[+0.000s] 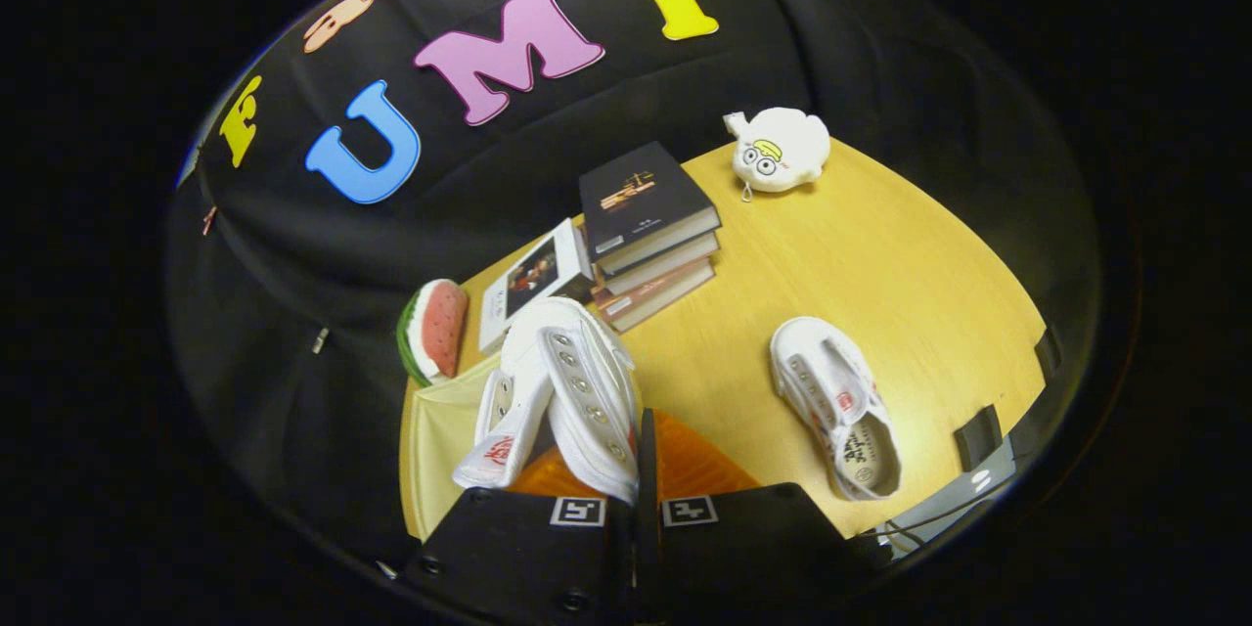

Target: Open the storage box then place both shoes into the box .Put the left shoe in first, then the right shoe, with the right side of both shoes facing outward in a uniform manner.

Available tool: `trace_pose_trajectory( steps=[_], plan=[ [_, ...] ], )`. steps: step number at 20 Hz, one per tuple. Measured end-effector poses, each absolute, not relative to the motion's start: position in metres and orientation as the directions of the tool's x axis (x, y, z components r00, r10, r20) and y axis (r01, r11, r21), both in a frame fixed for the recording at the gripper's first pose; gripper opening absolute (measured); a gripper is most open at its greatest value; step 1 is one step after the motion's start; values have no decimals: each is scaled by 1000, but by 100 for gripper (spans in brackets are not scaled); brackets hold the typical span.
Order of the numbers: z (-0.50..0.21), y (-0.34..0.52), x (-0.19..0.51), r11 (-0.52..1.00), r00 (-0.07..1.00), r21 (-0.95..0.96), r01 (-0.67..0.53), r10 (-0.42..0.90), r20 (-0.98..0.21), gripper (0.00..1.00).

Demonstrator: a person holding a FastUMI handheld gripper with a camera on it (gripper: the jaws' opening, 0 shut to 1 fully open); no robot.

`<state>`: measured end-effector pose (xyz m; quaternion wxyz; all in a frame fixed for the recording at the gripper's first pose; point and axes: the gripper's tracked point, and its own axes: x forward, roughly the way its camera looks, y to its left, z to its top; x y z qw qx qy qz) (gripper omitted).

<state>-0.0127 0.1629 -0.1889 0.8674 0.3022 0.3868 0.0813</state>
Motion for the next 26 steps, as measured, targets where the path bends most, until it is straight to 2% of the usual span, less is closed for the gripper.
trace_pose_trajectory(
  steps=[5, 9, 13, 17, 20, 22, 24, 26],
  plan=[
    [-171, 248, -28, 795, 593, 604, 59, 459, -662, 7],
    [-194, 281, -39, 800, 522, 575, 172, 421, -742, 7],
    [-219, 301, -37, 822, 500, 509, 254, 339, -797, 7],
    [-234, 319, -36, 774, 484, 511, 373, 308, -819, 7],
    [-241, 330, -28, 775, 499, 512, 370, 299, -813, 8],
    [-247, 338, -31, 774, 483, 521, 360, 323, -814, 12],
    [-243, 355, -33, 721, 474, 589, 366, 400, -785, 25],
    [-231, 365, -28, 695, 480, 642, 324, 464, -745, 74]
  ],
)
